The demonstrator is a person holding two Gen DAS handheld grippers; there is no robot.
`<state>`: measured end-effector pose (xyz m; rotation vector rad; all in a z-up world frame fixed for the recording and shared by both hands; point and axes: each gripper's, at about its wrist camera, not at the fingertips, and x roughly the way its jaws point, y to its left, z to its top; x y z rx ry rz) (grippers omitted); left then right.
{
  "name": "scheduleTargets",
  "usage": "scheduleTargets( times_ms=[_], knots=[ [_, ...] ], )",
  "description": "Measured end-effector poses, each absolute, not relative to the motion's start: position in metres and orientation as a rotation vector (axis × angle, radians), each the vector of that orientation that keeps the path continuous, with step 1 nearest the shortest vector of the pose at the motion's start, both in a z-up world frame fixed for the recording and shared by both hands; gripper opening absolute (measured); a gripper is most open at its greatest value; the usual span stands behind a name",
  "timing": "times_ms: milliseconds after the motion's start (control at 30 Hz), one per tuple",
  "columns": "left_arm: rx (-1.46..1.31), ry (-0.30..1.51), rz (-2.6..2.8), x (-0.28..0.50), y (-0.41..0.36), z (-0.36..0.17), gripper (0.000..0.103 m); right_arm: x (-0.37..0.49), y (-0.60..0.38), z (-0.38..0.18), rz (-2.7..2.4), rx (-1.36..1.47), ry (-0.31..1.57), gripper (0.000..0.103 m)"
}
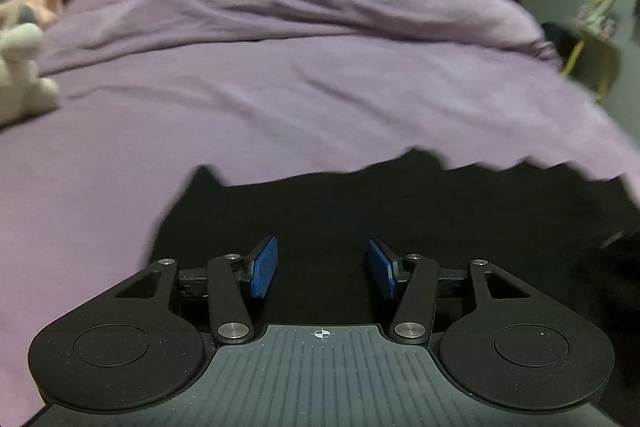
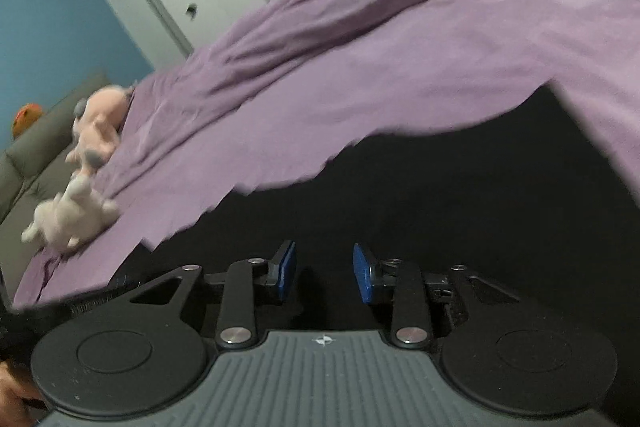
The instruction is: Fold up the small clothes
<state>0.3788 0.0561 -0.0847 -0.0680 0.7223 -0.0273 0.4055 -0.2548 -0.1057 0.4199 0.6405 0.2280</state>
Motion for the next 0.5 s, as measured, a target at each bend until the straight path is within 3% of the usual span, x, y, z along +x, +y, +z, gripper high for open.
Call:
scheduleTargets(
  times_ms=[67, 167, 200, 333, 367, 500],
  knots=[
    [-0.137, 0.704, -0.041, 0.373, 0.075, -0.086, 0.055, 0.406, -0.281, -0.105, 0.119, 0.360, 0.597, 0.031],
    [-0.202, 0.699, -0.025, 0.370, 0.087, -0.088, 0.050, 0.403, -0.317, -0.114, 0.051, 0.465, 0.609, 0.016],
    [-0.200, 0.697, -0.025, 0.370, 0.087, -0.088, 0.050, 0.401, -0.319, -0.112, 0.037, 0.477, 0.611, 0.015],
    [-0.173, 0.721, -0.032, 0.364, 0.081, -0.081, 0.056, 0.380, -0.299, -0.096, -0.014, 0.329, 0.635, 0.021],
    [-0.166, 0.729, -0.036, 0.361, 0.081, -0.080, 0.059, 0.369, -0.295, -0.094, 0.013, 0.321, 0.638, 0.026],
    [-0.127, 0.742, -0.042, 0.336, 0.087, -0.079, 0.073, 0.323, -0.298, -0.096, 0.076, 0.290, 0.649, 0.027]
  ],
)
